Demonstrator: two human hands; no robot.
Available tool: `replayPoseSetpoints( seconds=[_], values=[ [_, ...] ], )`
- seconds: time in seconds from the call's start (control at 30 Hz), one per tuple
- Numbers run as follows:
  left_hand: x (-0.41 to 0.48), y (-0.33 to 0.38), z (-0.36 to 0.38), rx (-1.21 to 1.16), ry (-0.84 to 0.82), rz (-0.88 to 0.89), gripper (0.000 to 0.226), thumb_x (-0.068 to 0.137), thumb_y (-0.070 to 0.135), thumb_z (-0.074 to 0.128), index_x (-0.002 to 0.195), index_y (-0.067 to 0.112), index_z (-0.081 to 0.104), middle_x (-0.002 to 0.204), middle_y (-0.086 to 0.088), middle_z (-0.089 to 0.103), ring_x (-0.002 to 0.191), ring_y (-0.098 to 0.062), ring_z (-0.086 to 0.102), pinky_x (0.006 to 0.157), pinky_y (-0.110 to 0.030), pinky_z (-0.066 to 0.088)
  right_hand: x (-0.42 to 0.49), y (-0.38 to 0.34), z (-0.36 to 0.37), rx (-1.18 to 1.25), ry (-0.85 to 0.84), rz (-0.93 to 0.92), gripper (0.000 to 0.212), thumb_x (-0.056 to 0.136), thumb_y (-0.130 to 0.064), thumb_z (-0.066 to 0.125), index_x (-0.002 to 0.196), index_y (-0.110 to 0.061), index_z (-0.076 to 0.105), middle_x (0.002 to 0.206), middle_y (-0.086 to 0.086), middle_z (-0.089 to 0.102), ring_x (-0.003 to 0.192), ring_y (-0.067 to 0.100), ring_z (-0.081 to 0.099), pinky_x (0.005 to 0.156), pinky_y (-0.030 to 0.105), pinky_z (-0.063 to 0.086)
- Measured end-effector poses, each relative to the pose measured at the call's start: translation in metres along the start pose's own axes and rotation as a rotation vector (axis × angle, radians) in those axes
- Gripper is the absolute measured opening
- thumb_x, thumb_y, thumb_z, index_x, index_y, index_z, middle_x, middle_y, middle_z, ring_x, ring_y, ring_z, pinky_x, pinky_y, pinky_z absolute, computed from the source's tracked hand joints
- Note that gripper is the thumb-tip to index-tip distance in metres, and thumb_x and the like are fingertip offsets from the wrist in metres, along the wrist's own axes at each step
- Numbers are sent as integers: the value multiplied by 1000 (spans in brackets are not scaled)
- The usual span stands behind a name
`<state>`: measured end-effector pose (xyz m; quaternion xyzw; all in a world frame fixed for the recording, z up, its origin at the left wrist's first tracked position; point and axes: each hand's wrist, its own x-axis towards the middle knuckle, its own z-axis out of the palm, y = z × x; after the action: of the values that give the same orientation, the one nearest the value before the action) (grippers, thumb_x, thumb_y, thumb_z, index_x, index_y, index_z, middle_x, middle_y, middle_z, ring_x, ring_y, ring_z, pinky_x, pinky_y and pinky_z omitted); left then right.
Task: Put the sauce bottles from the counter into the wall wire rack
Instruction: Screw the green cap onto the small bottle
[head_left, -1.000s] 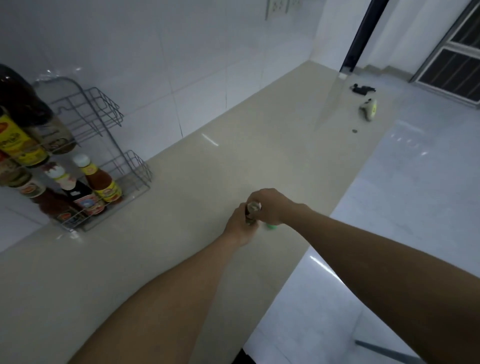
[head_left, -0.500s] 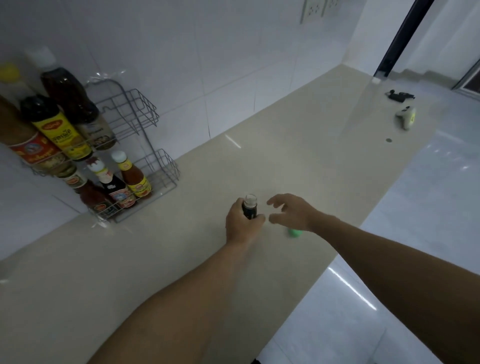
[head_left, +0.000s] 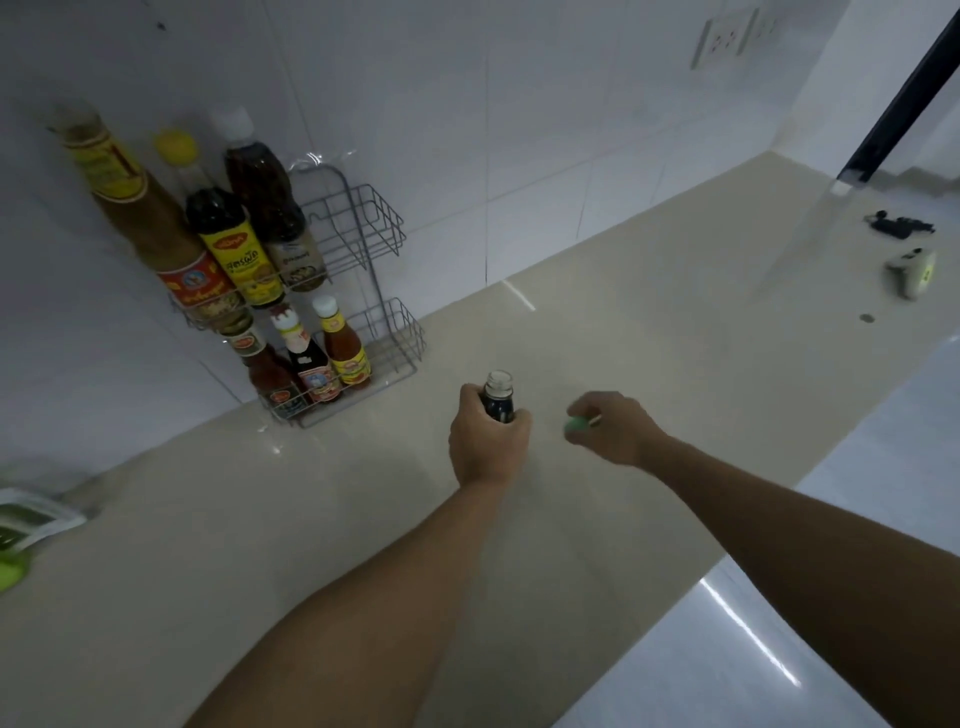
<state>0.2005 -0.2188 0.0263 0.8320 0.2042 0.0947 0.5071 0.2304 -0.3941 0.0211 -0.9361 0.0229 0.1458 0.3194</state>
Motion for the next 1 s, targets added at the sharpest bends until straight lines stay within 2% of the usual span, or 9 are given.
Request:
replayPoseSetpoints(
  seconds=[0.17,0.37,0.43,0.53,0.63,0.77,0.83,0.9,1.0],
  values=[
    [3,1,-18,71,-10,29,28,72,28,73,88,18,52,78,3,58,76,-29,61,65,-34,50,5,-106,-43,306,-133,-239,25,80,-9,76,103,-19,76,97,-2,74,83,8,67,74,21,52],
    [4,7,-42,85,38,41,22,74,27,68,87,18,53,76,3,57,74,-26,60,62,-32,43,8,-168,-48,-11,-405,-425,39,81,-17,76,120,-25,72,115,-3,73,105,12,67,95,28,53],
    [5,8,-51,63,70,17,22,74,27,68,90,18,56,78,3,59,79,-28,64,64,-33,46,8,-185,-47,-133,-417,-472,40,83,-25,76,122,-24,70,112,-3,73,101,11,68,92,27,53],
    [6,6,-63,90,95,18,38,75,29,69,111,20,61,95,-2,70,94,-30,66,77,-40,54,4,-210,-39,-356,-347,-471,38,85,-49,70,97,-14,75,78,1,75,71,14,72,67,24,54],
    [7,5,-75,100,106,25,41,76,30,69,115,19,61,103,-5,72,98,-30,66,80,-42,55,2,-232,-28,-614,-288,-469,68,82,-73,52,66,-8,66,63,6,71,59,21,70,63,28,56],
    [12,6,-91,87,132,13,41,76,31,69,114,17,60,101,-6,71,97,-32,66,81,-42,55,-1,-260,-37,-569,-394,-554,46,84,-54,63,105,-14,68,99,5,67,83,23,70,76,35,58],
    [14,7,-99,83,146,5,36,76,31,69,109,18,59,98,-4,70,95,-31,65,79,-39,53,-1,-265,-33,-502,-388,-544,36,87,-45,63,102,-12,66,90,4,70,66,19,71,60,28,55],
    [15,8,-104,85,153,-1,34,76,32,69,106,19,59,92,0,67,93,-28,65,79,-39,54,-1,-266,-18,-574,-367,-454,53,95,-54,46,92,-5,66,71,9,74,51,18,67,54,25,53],
    [16,7,-111,72,166,-13,32,75,31,69,103,20,59,87,5,63,91,-27,66,78,-38,54,2,-269,-7,-548,-389,-419,57,93,-65,41,100,-12,62,78,7,75,64,21,72,61,28,57]
  ],
)
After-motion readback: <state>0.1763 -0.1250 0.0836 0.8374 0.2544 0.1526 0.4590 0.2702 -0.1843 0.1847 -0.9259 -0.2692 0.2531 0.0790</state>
